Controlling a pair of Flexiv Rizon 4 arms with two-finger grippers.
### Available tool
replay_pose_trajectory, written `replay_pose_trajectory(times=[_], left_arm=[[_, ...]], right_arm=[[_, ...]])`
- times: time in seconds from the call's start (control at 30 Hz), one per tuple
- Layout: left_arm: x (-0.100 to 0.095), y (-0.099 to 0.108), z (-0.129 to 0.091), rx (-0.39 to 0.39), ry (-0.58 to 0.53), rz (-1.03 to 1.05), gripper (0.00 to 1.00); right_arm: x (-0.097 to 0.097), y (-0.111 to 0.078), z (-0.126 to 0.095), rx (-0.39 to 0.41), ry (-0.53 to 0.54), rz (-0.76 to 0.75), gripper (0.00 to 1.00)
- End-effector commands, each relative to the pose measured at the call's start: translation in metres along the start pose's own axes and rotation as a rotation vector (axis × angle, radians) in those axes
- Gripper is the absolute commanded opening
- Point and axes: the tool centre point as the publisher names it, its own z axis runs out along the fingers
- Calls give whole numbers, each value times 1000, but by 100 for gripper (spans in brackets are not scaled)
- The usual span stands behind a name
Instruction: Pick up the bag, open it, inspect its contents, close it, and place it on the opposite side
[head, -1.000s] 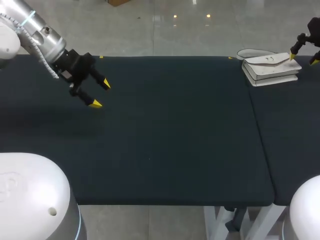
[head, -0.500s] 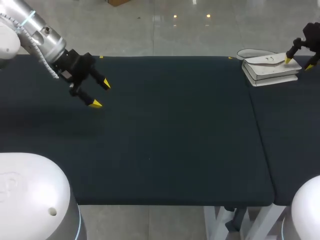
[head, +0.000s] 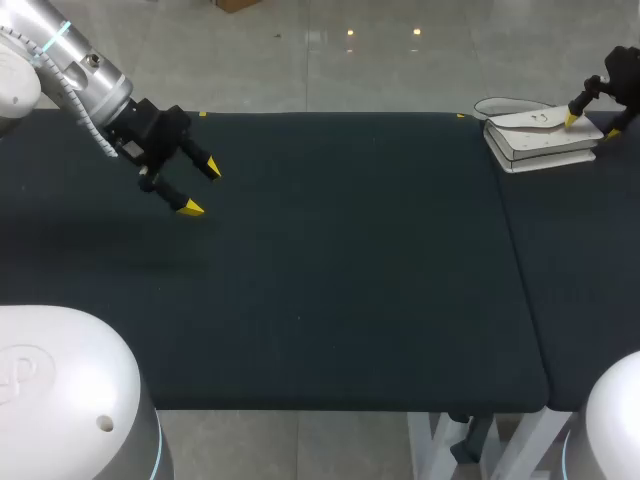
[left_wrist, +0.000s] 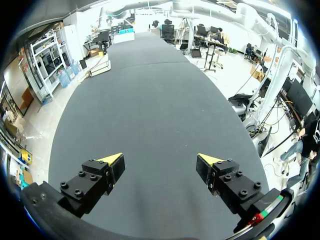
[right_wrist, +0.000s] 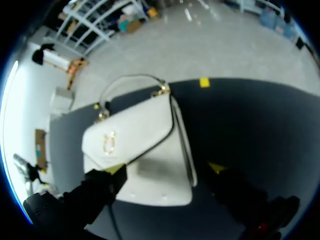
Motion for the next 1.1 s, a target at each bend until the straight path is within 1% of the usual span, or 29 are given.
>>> replay_pose_trajectory(times=[0.03,0.1,0.13,0.2,0.23,0.27,0.33,0.6,0.87,1.1], left_arm=[[-1,1,1,3,-1,1,100],[-1,1,1,3,-1,1,100],[-1,1,1,3,-1,1,100],[-1,1,1,3,-1,1,100],[-1,1,1,3,-1,1,100],[-1,1,1,3,-1,1,100],[-1,1,1,3,-1,1,100],[-1,1,1,3,-1,1,100],[-1,1,1,3,-1,1,100],[-1,1,1,3,-1,1,100]], right_arm=[[-5,13,2,311,17,-13,93],[-4,14,3,314,16,-18,71],[-3,14,3,315,16,-19,54],[-3,14,5,318,17,-22,40],[-3,14,6,320,17,-23,36],[-3,13,6,321,18,-23,23],[-2,12,8,324,20,-23,0],[3,6,7,321,23,-34,0],[21,-2,5,317,23,-75,0],[37,-11,10,328,41,-116,0]])
